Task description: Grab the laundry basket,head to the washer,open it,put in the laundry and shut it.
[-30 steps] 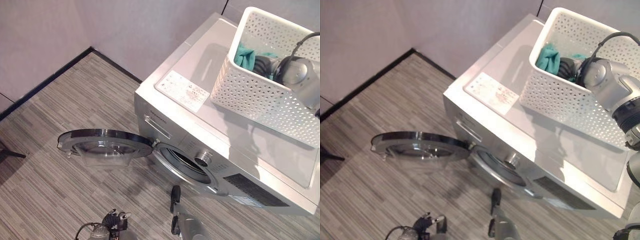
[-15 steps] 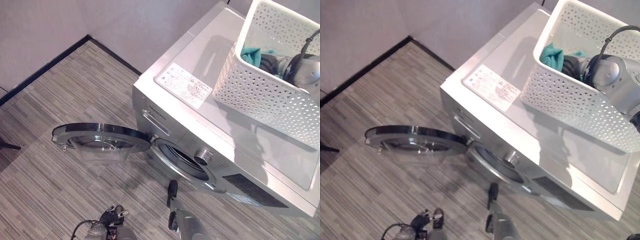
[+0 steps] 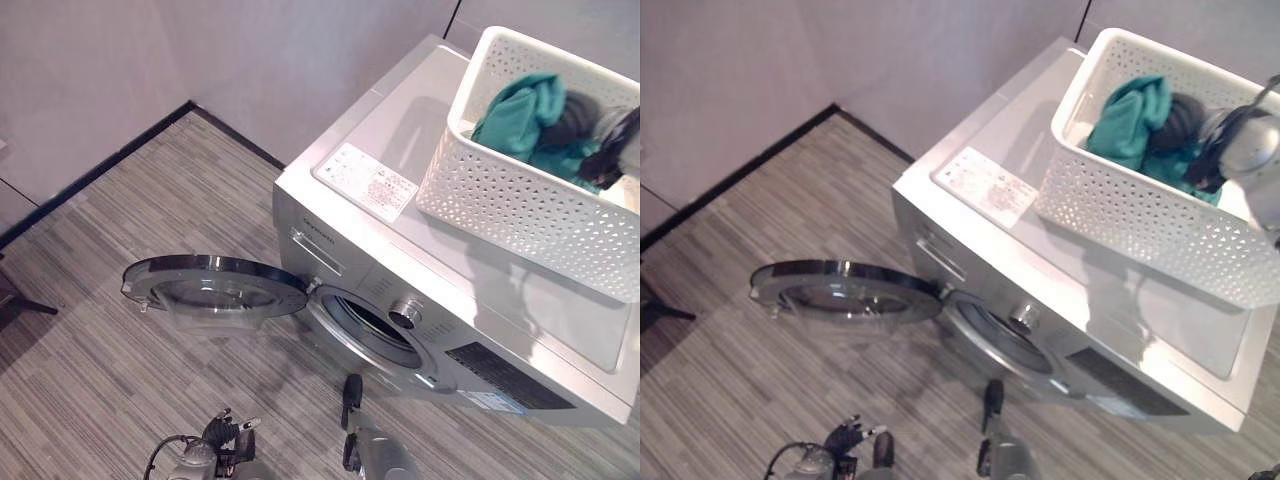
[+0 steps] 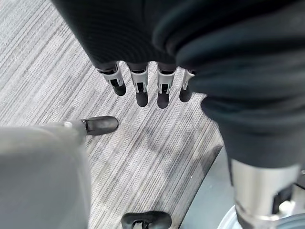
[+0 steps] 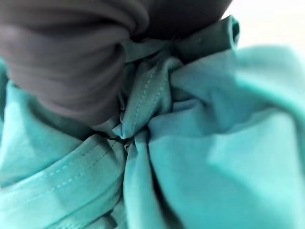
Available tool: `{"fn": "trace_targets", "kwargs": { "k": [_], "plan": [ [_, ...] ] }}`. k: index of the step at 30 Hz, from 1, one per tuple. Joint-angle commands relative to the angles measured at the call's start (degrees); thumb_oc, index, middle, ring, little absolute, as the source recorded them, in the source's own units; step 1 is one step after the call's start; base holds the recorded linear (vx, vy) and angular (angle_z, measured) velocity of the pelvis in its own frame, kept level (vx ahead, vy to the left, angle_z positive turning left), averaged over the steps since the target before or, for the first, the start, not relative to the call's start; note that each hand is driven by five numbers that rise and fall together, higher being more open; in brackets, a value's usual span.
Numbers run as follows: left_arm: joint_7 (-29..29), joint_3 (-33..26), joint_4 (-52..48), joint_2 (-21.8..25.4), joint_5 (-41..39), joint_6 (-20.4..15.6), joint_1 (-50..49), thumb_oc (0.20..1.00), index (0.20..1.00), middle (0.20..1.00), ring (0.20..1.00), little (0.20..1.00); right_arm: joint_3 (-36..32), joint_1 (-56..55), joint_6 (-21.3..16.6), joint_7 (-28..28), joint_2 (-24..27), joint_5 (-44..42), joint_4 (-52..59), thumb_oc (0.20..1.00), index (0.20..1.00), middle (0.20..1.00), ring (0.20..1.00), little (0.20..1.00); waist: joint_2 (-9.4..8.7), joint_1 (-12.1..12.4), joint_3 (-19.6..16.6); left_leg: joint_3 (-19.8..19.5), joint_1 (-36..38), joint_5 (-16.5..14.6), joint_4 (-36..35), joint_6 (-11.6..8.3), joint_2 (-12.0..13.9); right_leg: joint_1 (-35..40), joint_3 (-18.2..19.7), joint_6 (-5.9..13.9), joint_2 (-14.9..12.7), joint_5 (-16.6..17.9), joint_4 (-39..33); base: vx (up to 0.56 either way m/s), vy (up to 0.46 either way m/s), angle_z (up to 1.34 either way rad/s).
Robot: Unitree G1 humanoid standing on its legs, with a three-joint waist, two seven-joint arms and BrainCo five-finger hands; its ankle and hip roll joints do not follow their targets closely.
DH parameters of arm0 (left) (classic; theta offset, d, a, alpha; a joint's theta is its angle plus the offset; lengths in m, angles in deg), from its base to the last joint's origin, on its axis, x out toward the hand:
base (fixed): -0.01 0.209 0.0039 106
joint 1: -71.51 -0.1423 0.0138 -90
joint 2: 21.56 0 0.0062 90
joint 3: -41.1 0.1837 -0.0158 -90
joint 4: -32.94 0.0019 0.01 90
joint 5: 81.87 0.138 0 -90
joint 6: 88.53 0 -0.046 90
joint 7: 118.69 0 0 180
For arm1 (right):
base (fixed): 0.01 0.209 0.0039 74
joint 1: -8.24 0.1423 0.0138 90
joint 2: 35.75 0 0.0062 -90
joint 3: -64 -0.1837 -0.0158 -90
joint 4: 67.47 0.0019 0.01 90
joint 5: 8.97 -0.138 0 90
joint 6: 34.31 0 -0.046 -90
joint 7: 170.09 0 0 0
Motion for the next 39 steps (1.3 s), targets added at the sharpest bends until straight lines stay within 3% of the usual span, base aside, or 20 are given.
{"fn": "trace_targets", "kwargs": {
  "k": [1, 9, 16, 24, 29, 33, 36, 37, 38, 39],
  "plan": [
    [-0.7, 2.7, 1.9, 3.2, 0.7, -1.3, 0.2, 1.000, 1.000, 1.000, 1.000, 1.000, -2.3, 7.1, -2.0, -6.4, 0.1, -4.6, -4.9, 0.200, 0.200, 0.200, 0.200, 0.200, -3.62, -0.4, -2.8, 0.5, 3.1, 0.3, 0.1, 0.79, 1.7, -1.0, 5.3, 7.41, -7.2, -9.1, 9.3, 0.03, 0.017, 0.10],
    [-2.7, 3.5, 1.7, 3.6, 0.2, -1.9, 0.5, 1.000, 1.000, 1.000, 1.000, 1.000, -4.6, 21.0, -1.9, -14.9, -4.0, -6.8, -17.6, 0.200, 0.200, 0.200, 0.200, 0.200, -3.60, -0.7, -5.3, -0.2, 5.3, -1.4, 0.1, 1.81, 0.7, 1.4, 5.1, 7.66, -7.9, -9.0, 9.5, 0.02, 0.009, 0.01],
    [-3.7, 5.2, -2.5, 3.2, -0.3, -2.1, 0.7, 1.000, 1.000, 1.000, 1.000, 1.000, -4.8, 26.1, -1.6, -20.2, -6.1, -4.6, -19.6, 0.200, 0.200, 0.200, 0.200, 0.200, -3.39, -0.9, -6.4, -0.6, 6.8, -2.8, 0.6, 2.73, -0.1, 2.9, 5.6, 7.89, -8.2, -9.1, 9.6, 0.01, 0.023, 0.01],
    [-4.1, 6.7, -6.9, 3.0, -0.4, -2.2, 0.9, 1.000, 1.000, 1.000, 1.000, 1.000, -4.7, 30.2, -0.6, -26.7, -3.8, 0.8, -20.2, 0.200, 0.200, 0.200, 0.200, 0.200, -3.75, -1.8, -7.7, -0.7, 8.7, -5.8, 2.1, 4.22, -2.0, 4.4, 6.8, 8.77, -9.2, -8.3, 9.2, 0.01, 0.068, -0.03],
    [-4.0, 6.7, -11.1, 4.0, -0.1, -2.7, -0.4, 1.000, 1.000, 1.000, 1.000, 1.000, 3.1, 38.2, 1.5, -31.3, 1.3, 9.7, -19.2, 0.200, 0.200, 0.200, 0.200, 0.200, -4.82, -3.2, -8.2, 0.5, 10.9, -8.6, 2.6, 6.33, -4.9, 4.0, 9.0, 10.44, -10.4, -5.5, 8.5, -0.01, 0.115, -0.15],
    [-3.8, 6.3, -12.5, 4.2, 0.2, -2.7, -1.3, 1.000, 1.000, 1.000, 1.000, 1.000, 3.5, 38.6, 1.8, -32.2, 4.2, 10.4, -14.3, 0.200, 0.200, 0.200, 0.200, 0.200, -4.92, -4.2, -8.1, 1.5, 11.6, -9.7, 3.0, 7.30, -6.1, 3.6, 10.6, 11.06, -10.8, -4.0, 7.8, -0.01, 0.084, -0.25],
    [-3.4, 5.1, -14.7, 3.8, 1.2, -2.5, -2.7, 1.000, 1.000, 1.000, 1.000, 1.000, -0.7, 32.8, 2.5, -32.8, 9.7, 14.3, -0.1, 0.200, 0.200, 0.200, 0.200, 0.200, -4.05, -5.7, -7.7, 2.2, 11.9, -10.6, 3.4, 8.51, -7.4, 2.9, 13.0, 11.36, -10.9, -2.7, 7.5, -0.03, 0.115, -0.31],
    [-3.2, 4.7, -15.6, 3.7, 1.5, -2.3, -3.1, 1.000, 1.000, 1.000, 1.000, 1.000, -5.4, 27.8, 3.1, -33.5, 11.7, 16.1, 5.4, 0.200, 0.200, 0.200, 0.200, 0.200, -3.77, -6.1, -7.5, 2.4, 12.1, -11.0, 3.6, 9.01, -7.9, 2.6, 14.0, 11.42, -10.9, -2.4, 7.8, -0.06, 0.198, -0.38],
    [-2.9, 4.1, -16.2, 2.1, 2.6, -1.9, -3.7, 1.000, 1.000, 1.000, 1.000, 1.000, -10.9, 21.9, 3.1, -34.2, 14.5, 18.2, 12.2, 0.200, 0.200, 0.200, 0.200, 0.200, -1.88, -7.3, -6.9, 2.7, 12.6, -11.8, 3.8, 9.98, -9.0, 2.1, 15.6, 11.45, -11.1, -1.8, 8.0, -0.05, 0.156, -0.35],
    [-2.9, 4.0, -16.2, 2.7, 2.7, -1.9, -4.0, 1.000, 1.000, 1.000, 1.000, 1.000, -15.5, 17.2, 3.5, -34.3, 14.5, 18.8, 13.4, 0.200, 0.200, 0.200, 0.200, 0.200, -2.53, -7.2, -7.0, 2.9, 12.7, -11.9, 3.9, 10.04, -9.0, 2.1, 15.8, 11.46, -11.0, -1.8, 8.0, -0.03, 0.163, -0.23]
  ]
}}
